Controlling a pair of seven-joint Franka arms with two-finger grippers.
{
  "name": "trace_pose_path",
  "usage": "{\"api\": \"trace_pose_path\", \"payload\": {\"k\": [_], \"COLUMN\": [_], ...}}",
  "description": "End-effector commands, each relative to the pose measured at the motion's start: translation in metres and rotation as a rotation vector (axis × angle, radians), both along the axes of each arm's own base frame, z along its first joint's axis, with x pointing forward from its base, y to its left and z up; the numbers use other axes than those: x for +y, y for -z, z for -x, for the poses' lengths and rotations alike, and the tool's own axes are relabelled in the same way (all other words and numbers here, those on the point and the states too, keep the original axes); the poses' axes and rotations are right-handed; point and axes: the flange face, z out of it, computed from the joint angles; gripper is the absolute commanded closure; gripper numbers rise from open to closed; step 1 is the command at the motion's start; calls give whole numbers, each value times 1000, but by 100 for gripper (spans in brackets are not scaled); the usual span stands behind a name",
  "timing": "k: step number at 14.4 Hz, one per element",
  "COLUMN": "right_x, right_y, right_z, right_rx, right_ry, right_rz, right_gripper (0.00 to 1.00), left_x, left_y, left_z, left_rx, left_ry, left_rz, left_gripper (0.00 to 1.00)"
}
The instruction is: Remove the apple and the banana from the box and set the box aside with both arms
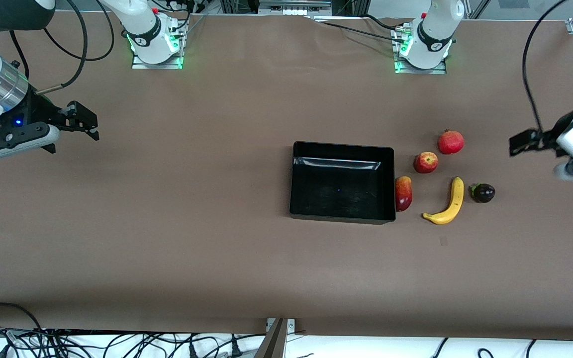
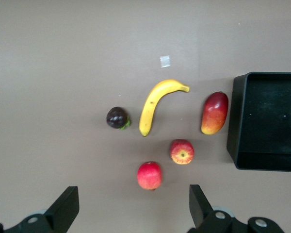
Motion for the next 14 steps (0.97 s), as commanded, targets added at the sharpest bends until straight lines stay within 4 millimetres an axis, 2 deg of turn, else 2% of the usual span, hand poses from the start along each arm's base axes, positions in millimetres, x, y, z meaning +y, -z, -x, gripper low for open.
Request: {"api": "trace_pose_path", "payload": {"k": [1, 3, 11, 14], "right_x": [-1, 0, 0, 0], "right_y": [-5, -5, -5, -5], "right_z": [-1, -1, -1, -1], "right_rx": [-9, -9, -10, -9], "right_ry": [-10, -10, -12, -7], "right_rz": [2, 0, 1, 1], "right_gripper": [0, 0, 0, 0], "left_x": [17, 21, 17, 12], "left_y": [24, 40, 18, 19], "left_z": [43, 43, 37, 34], "left_rx": [-51, -37, -61, -63], "left_ry": [-9, -18, -10, -7], "left_rz": [20, 25, 22, 23], "left_gripper": [0, 0, 0, 0]}}
